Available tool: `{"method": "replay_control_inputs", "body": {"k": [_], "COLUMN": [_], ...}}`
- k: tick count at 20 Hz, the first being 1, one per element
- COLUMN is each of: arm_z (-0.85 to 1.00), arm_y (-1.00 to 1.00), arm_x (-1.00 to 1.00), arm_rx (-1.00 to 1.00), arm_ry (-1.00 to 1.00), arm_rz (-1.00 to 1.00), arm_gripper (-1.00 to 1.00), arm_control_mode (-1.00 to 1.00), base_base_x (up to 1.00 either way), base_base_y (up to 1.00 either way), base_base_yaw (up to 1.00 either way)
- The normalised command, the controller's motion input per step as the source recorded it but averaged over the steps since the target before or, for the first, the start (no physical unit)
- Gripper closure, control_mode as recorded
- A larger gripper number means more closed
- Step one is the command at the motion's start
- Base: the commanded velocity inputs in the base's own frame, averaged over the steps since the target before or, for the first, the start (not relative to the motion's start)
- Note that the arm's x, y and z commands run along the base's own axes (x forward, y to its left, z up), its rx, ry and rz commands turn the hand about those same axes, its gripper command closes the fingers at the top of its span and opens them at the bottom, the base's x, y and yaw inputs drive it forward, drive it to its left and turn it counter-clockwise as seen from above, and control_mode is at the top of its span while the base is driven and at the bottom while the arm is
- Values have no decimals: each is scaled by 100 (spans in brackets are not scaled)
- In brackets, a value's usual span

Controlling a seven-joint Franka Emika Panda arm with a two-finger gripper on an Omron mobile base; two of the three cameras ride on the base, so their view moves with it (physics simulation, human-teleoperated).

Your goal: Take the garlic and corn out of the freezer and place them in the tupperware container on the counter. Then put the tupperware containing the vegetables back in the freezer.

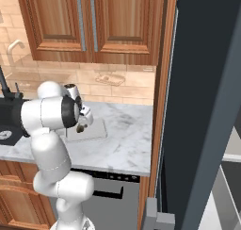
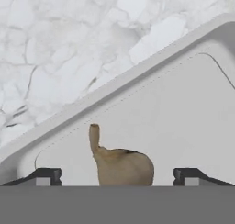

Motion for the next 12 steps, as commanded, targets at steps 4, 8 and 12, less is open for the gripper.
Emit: {"method": "replay_control_inputs", "body": {"k": [4, 8, 12], "arm_z": [70, 90, 89], "arm_y": [-5, -10, -11], "arm_x": [-23, -63, -80], "arm_rx": [0, 0, 0], "arm_ry": [-12, -22, -25], "arm_rz": [0, 0, 0], "arm_gripper": [-100, -100, -100], "arm_control_mode": [-100, -100, -100], "base_base_x": [0, 0, 0], "base_base_y": [0, 0, 0], "base_base_yaw": [0, 0, 0]}}
